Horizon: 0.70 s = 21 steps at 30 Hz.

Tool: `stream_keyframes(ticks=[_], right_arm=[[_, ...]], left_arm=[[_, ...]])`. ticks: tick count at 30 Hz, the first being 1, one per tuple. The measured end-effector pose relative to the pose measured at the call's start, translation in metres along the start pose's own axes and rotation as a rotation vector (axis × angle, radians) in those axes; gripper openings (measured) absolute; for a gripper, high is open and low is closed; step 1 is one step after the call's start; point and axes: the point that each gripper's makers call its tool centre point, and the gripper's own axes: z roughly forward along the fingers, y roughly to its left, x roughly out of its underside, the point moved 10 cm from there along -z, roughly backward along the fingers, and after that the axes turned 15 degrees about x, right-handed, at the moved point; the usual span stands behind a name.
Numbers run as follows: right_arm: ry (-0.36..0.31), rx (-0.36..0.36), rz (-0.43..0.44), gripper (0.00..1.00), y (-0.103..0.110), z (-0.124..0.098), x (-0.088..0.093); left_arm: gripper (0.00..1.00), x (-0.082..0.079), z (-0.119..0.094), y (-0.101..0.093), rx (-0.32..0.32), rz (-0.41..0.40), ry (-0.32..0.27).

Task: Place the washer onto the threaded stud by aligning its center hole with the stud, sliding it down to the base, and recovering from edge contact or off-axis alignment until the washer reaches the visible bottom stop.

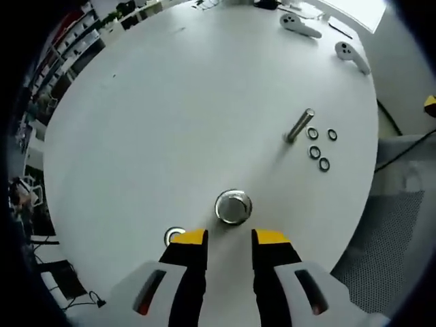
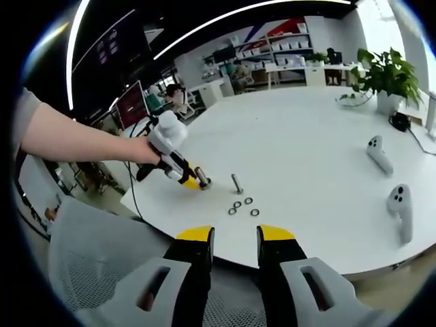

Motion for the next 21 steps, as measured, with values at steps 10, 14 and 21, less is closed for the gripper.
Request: stream_keyframes(ticks=[10, 14, 21], right_arm=[[0.003, -0.019, -0.011, 0.26, 0.002, 0.0, 0.0], [0.008, -0.026, -0.019, 0.26, 0.003, 0.0, 0.001], [0.013, -0.03, -0.026, 0.26, 0.003, 0.0, 0.001]], left_arm=[[0.25, 0.034, -0.018, 0.005, -0.033, -0.093, -0.051], [0.25, 0.041, -0.022, 0.005, -0.041, -0.12, -0.072], [0.27, 0.048, -0.019, 0.01, -0.036, -0.156, -0.084]])
